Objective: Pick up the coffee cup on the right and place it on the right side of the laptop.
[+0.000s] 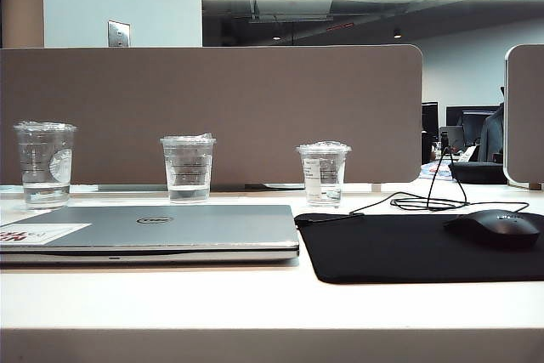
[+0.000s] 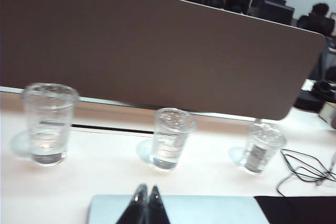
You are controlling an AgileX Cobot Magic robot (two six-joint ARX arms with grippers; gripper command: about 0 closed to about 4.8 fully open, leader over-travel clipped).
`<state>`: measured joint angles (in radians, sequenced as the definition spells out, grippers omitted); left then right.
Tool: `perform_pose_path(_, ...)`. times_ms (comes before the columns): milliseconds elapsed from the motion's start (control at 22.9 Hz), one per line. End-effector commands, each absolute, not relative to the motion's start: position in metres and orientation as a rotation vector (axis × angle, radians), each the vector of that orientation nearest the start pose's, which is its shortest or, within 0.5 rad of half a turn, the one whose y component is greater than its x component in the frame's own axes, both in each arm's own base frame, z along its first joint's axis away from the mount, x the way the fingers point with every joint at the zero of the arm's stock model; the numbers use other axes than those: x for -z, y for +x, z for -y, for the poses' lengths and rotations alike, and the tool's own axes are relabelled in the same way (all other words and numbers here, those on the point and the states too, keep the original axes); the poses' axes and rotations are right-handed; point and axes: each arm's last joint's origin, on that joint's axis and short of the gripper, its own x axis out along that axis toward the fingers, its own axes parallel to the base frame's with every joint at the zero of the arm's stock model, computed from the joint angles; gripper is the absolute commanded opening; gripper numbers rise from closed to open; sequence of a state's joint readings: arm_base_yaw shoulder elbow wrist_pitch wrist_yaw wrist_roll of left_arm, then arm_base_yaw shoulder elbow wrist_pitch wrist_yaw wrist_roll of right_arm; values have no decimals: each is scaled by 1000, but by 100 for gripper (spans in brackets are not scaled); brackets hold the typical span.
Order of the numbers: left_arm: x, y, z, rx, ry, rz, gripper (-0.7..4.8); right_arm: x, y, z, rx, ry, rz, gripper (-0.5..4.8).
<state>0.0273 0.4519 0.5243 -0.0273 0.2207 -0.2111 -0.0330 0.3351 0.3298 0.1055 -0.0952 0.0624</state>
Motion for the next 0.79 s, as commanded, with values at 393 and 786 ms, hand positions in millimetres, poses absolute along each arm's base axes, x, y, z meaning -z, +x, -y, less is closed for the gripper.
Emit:
perform_pose_path(393,-342,155,48,426,-82,-205,-6,-270,185,-11,-230,21,36,-8)
perform_pose_path(786,-358,163,67,546,-52,-334,-5,-257,251,-34,-357,19,77,-7)
